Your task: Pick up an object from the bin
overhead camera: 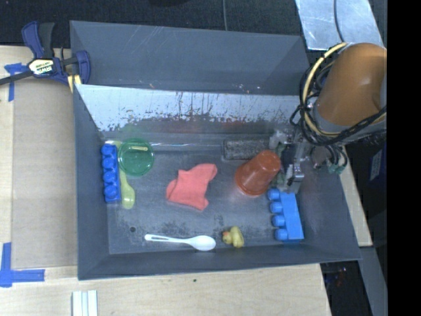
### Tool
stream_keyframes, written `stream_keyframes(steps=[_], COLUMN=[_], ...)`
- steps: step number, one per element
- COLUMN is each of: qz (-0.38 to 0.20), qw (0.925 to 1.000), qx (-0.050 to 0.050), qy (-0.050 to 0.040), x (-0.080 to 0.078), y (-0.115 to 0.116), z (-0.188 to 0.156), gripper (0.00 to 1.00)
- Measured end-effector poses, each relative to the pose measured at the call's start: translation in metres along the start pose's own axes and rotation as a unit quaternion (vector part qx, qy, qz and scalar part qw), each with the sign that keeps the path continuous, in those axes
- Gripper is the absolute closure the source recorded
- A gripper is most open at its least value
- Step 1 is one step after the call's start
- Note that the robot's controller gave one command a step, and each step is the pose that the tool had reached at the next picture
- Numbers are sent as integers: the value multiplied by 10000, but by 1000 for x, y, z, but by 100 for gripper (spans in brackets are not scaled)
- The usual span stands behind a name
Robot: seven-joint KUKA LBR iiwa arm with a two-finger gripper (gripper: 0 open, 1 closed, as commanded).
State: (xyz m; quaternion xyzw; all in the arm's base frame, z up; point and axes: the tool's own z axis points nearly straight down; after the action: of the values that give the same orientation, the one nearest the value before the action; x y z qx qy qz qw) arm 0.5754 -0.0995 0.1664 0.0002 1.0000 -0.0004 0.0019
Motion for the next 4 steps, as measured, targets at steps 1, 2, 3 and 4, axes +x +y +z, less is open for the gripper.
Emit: stream_keyframes(steps=[1,2,3,4], qz=[974,1219,1301,1130], qw=[9952,9925,9915,9936], qx=[13,0,-15,-29], qy=[-33,-7,-42,-51], x=[-12,-31,-31,-46], y=[33,68,62,48], z=[28,47,74,78], gripper=[0,0,0,0])
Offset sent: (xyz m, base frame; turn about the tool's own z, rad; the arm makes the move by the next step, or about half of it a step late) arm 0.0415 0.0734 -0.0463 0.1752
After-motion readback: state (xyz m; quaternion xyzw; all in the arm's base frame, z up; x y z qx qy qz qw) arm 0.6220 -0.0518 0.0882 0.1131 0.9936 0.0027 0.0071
